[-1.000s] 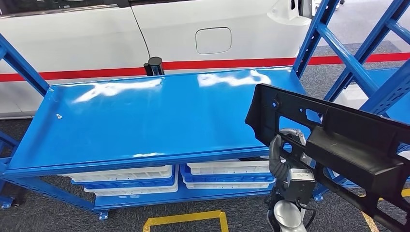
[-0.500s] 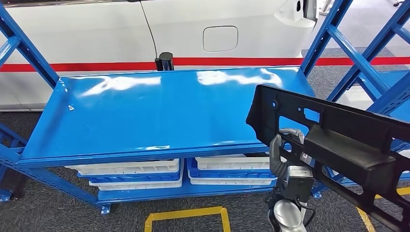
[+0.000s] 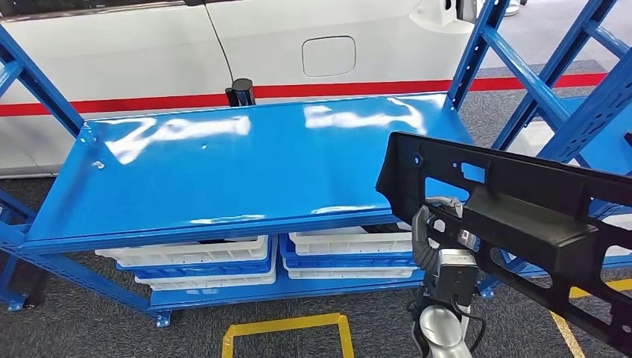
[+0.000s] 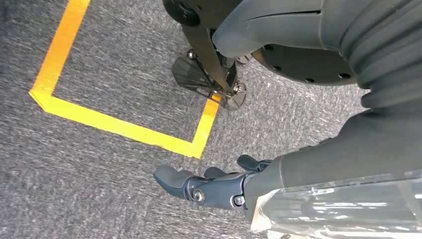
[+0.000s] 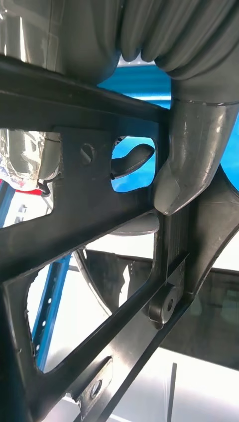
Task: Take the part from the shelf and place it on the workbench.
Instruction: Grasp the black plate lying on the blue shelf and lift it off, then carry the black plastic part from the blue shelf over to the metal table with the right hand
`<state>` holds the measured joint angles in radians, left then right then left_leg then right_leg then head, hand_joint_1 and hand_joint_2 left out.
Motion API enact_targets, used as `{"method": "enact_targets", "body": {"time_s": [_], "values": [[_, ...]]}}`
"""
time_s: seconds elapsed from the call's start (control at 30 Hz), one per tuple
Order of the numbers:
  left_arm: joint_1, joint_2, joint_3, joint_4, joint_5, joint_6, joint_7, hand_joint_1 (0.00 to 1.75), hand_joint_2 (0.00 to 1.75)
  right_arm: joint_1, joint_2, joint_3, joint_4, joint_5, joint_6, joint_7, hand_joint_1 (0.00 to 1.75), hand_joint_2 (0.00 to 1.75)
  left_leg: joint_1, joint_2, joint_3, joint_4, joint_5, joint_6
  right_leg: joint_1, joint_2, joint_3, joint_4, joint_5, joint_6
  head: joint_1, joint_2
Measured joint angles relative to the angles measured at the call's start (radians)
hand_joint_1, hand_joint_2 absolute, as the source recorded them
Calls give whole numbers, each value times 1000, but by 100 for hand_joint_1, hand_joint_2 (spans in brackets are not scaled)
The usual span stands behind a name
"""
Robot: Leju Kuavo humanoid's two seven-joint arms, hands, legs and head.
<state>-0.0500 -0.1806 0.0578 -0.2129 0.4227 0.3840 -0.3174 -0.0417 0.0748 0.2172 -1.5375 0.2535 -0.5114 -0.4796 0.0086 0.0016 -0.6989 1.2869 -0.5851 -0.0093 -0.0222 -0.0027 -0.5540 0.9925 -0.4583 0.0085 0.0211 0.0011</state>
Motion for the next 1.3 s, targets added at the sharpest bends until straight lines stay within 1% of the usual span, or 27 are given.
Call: {"method": "enact_targets", "body": {"time_s": [0.03, 0.1, 0.13, 0.27, 0.3, 0.33, 0.37, 0.43, 0.47, 0.5, 0.53, 0.57, 0.63, 0.67, 0.7, 0.77, 0.83, 0.87, 0.93, 1.0, 1.03, 1.07, 1.1, 1.13, 1.2, 1.23, 1.3], "values": [[0, 0, 0, 0, 0, -1, 0, 0, 175, 0, 0, -1, 2, 1, 2, 2, 175, 175, 1, 0, 25, -37, 23, 1, 0, 0, -2, 0, 2, 2, 0, 0], [-1, 1, 0, 0, 0, -1, 0, 0, 175, -1, 0, -2, 6, 1, 7, 3, 175, 175, 3, 0, 91, -148, 76, 5, 0, 1, -2, 0, 4, 5, 0, 0], [-1, 1, 0, 0, 0, -1, 0, 0, 175, -1, 0, -2, 6, 1, 8, 3, 175, 175, 3, 0, 112, -184, 92, 6, -1, 1, -2, 0, 5, 6, 0, 0], [-2, 1, 0, 0, 0, -1, 0, 0, 175, -2, 1, -2, 6, 1, 9, 4, 175, 175, 3, -1, 139, -232, 101, 9, 2, 1, -2, 1, 6, 8, 0, 0], [-2, 2, 0, 0, 0, -1, 0, 0, 175, -4, 1, -3, 6, 1, 9, 4, 175, 175, 0, -2, 149, -255, 104, 13, 4, 1, -5, 2, 8, 12, 1, 0], [-3, 2, 0, 0, 0, -1, 0, 0, 175, -6, 2, -3, 7, 2, 10, 4, 175, 175, -2, -2, 156, -277, 110, 24, 6, 1, -12, 6, 9, 21, 1, 0], [-3, 2, 0, 0, 0, -1, 0, 0, 175, -8, 3, -4, 7, 2, 10, 4, 175, 175, -4, -1, 157, -295, 116, 37, 7, 1, -28, 32, -4, 27, 3, 0], [-3, 1, 1, 0, 0, -2, 0, 0, 175, -12, 4, -4, 10, 3, 11, 4, 175, 175, -6, 3, 143, -300, 133, 61, 6, 1, -86, 150, -62, 31, 6, 0], [-3, 1, 1, 0, 0, -2, 0, 0, 175, -13, 4, -4, 13, 3, 12, 4, 175, 175, -7, 4, 136, -299, 137, 64, 6, 1, -119, 228, -98, 29, 8, 0], [-2, 1, 1, 0, 0, -2, 0, 0, 175, -13, 4, -4, 16, 2, 12, 4, 175, 175, -8, 5, 131, -299, 141, 65, 6, 1, -140, 284, -119, 31, 7, 0], [-1, 1, 1, 0, 0, -3, 0, 0, 175, -13, 4, -4, 19, 2, 13, 4, 175, 175, -8, 5, 126, -299, 144, 65, 6, 1, -142, 301, -124, 35, 8, 0], [-1, 1, 1, 0, 0, -3, 0, 0, 175, -14, 4, -4, 21, 2, 14, 4, 175, 175, -8, 5, 123, -298, 147, 63, 5, 1, -120, 272, -112, 42, 8, 0], [-1, 0, 1, 0, 0, -4, 0, 0, 175, -17, 3, -4, 24, 2, 15, 3, 175, 175, -9, 4, 121, -297, 151, 58, 5, 1, -32, 123, -67, 53, 8, 0], [-2, 0, 1, 0, 0, -5, 0, 0, 175, -19, 3, -4, 24, 1, 16, 3, 175, 175, -11, 4, 120, -295, 152, 54, 6, 1, 6, 55, -49, 52, 8, 0], [-3, -1, 2, 0, 0, -5, 0, 0, 175, -22, 4, -4, 24, 1, 17, 3, 175, 175, -14, 4, 117, -293, 154, 50, 8, 1, 29, 13, -38, 48, 7, 0], [-3, -1, 2, 0, 0, -7, 0, 0, 175, -24, 4, -4, 25, 1, 19, 3, 175, 175, -16, 6, 113, -291, 159, 39, 12, 2, 35, -3, -30, 35, 5, 0], [-2, -1, 2, 0, 1, -7, 0, 0, 175, -25, 5, -5, 26, 0, 21, 3, 175, 175, -13, 5, 107, -286, 157, 29, 7, 2, 30, -4, -22, 21, 5, 0], [-2, -1, 3, 0, 1, -7, 0, 0, 175, -28, 5, -6, 27, -1, 23, 3, 175, 175, -11, 3, 98, -266, 140, 23, 4, 2, 28, -6, -18, 14, 3, 0], [-2, -1, 3, 0, 2, -7, 0, 0, 175, -33, 7, -7, 30, -2, 27, 2, 175, 175, -6, 0, 56, -167, 73, 11, 0, 1, 20, -7, -10, 2, -1, 0], [-1, 0, 4, 0, 2, -7, 0, 0, 175, -36, 8, -8, 35, -2, 29, 2, 175, 175, -3, 0, 1, -33, 9, 3, 1, 0, 11, -6, -4, -2, -2, 0], [0, 0, 4, 0, 2, -7, 0, 0, 175, -37, 8, -8, 38, -2, 29, 2, 175, 175, -1, 0, -9, 1, 0, 1, 2, 0, 7, -5, -2, -2, -3, 0], [0, 0, 4, 0, 2, -7, 0, 0, 175, -38, 8, -9, 41, -3, 30, 2, 175, 175, 0, 0, 0, -6, 11, 1, 2, 0, 5, -5, 0, -1, -3, 0], [0, 0, 4, 0, 2, -7, 0, 0, 175, -39, 8, -9, 43, -3, 30, 2, 175, 175, 1, 0, 29, -52, 37, 3, 2, 0, 4, -5, 2, 1, -3, 0], [-1, 0, 4, 0, 2, -7, 0, 0, 175, -41, 8, -9, 45, -3, 30, 2, 175, 175, 2, 0, 73, -127, 70, 6, 2, 0, 4, -5, 3, 3, -3, 0], [-3, 0, 4, 0, 2, -7, 0, 0, 175, -45, 8, -10, 46, -4, 30, 2, 175, 175, 0, -2, 143, -254, 107, 15, 8, 0, 1, -3, 6, 9, -2, 0], [-4, 0, 4, 0, 2, -7, 0, 0, 175, -48, 8, -10, 47, -4, 30, 1, 175, 175, -3, -3, 157, -285, 113, 19, 10, 0, -1, -2, 9, 13, -2, 0], [-3, 0, 4, 0, 2, -7, 0, 0, 175, -52, 8, -10, 48, -4, 30, 0, 175, 175, -8, -4, 153, -292, 117, 30, 11, 0, -7, -3, 15, 24, -1, 0]]}}
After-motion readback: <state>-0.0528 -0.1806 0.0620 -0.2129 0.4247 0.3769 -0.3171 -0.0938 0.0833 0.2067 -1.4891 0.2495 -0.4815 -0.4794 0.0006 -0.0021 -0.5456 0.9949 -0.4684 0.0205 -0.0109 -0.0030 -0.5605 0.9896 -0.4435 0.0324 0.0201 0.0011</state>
